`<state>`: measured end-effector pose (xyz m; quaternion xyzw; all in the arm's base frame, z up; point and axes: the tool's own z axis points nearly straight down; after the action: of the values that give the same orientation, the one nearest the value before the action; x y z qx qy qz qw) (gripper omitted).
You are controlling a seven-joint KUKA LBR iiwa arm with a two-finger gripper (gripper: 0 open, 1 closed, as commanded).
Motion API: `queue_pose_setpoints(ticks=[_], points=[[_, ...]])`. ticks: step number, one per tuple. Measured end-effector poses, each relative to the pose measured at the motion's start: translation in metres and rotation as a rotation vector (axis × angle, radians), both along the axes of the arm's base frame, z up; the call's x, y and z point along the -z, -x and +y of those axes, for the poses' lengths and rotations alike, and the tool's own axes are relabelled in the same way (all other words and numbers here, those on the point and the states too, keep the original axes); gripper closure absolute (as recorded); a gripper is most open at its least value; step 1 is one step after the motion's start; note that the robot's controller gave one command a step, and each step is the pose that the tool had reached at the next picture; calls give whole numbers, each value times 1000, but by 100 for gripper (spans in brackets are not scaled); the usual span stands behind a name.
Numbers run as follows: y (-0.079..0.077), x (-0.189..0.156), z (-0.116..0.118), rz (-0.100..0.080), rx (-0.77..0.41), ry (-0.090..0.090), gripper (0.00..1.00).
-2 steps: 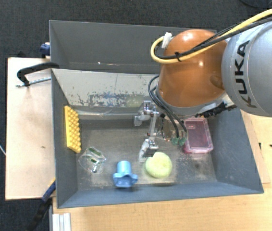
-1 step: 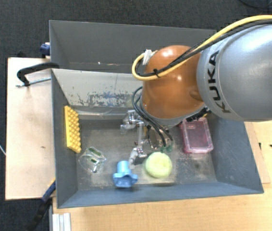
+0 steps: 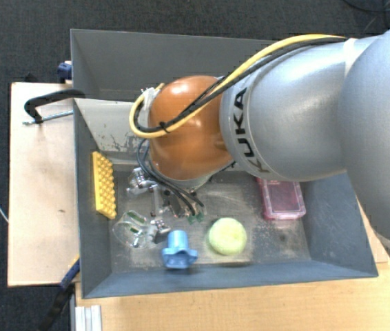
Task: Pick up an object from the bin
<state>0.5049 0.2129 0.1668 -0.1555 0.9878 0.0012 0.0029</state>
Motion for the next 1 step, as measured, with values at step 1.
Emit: queue_pose_setpoints(ticks=[1], points=[[-7,16,20,4,310,-1,0]])
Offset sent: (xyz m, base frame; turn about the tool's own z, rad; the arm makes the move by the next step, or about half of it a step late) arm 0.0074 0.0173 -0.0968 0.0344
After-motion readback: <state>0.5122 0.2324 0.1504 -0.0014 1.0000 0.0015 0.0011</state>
